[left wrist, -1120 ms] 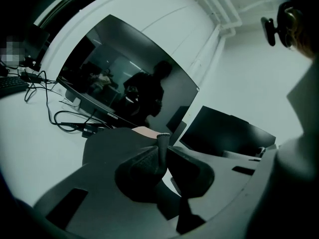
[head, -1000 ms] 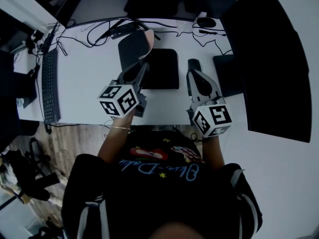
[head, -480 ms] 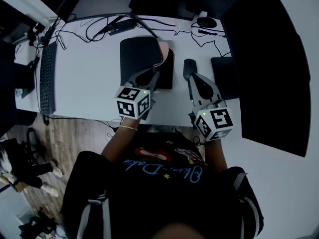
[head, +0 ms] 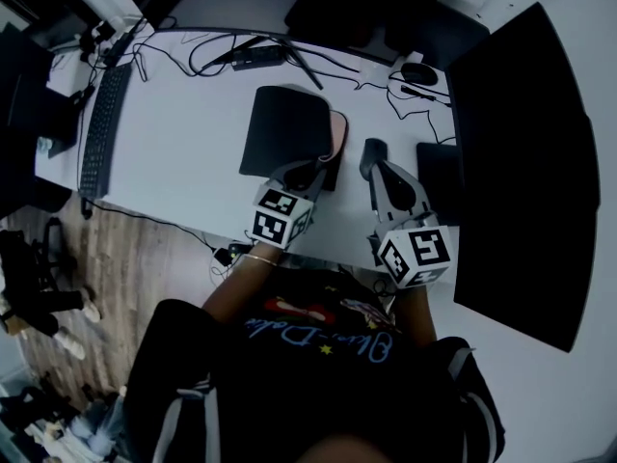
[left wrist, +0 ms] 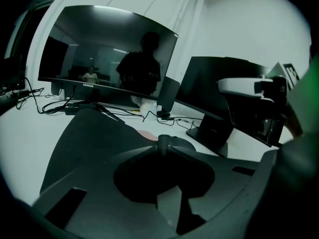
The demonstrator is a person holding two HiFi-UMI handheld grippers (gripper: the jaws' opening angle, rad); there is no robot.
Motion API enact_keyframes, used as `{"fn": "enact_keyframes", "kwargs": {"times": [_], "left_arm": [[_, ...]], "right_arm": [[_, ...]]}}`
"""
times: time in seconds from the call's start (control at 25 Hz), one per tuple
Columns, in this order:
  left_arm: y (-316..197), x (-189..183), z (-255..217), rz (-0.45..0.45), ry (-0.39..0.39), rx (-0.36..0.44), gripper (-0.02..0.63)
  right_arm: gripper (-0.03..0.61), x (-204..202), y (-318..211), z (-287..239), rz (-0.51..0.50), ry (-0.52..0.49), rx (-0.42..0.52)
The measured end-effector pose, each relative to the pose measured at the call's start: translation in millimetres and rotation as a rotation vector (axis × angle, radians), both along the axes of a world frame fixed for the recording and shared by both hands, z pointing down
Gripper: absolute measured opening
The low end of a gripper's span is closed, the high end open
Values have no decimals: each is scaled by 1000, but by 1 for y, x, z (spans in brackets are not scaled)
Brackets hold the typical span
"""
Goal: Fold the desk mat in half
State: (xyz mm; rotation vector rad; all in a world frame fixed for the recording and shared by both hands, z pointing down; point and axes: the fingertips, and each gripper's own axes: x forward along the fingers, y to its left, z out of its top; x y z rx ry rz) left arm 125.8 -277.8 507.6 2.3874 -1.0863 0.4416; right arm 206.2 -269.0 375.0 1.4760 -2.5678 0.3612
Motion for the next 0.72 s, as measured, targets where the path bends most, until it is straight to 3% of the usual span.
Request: {"fn": "enact_keyframes", "kwargs": {"times": [0.12,0.2,0.24,0.36,0.6,0.72], "left_arm": [[5,4,5,18,-16,0,69],[8,8,3,42,3,0,117],[9,10,0,47,36,-2,145],[10,8,-18,24,153,-8,150],[8,-14,-66,-5,154,113,150],[8,-29,-92,-8,117,193,149]], "right_arm": [[0,-3,-1,0,-19,4,3],[2,-5,-1,-1,-27,3,5],[2,-6,-2,-1,-29,2,8],[2,-6,-5,-4,-28,2,20],[2,-6,-11,-12,-24,20,55],[2,-7,-14,-21,-3,18,98]]}}
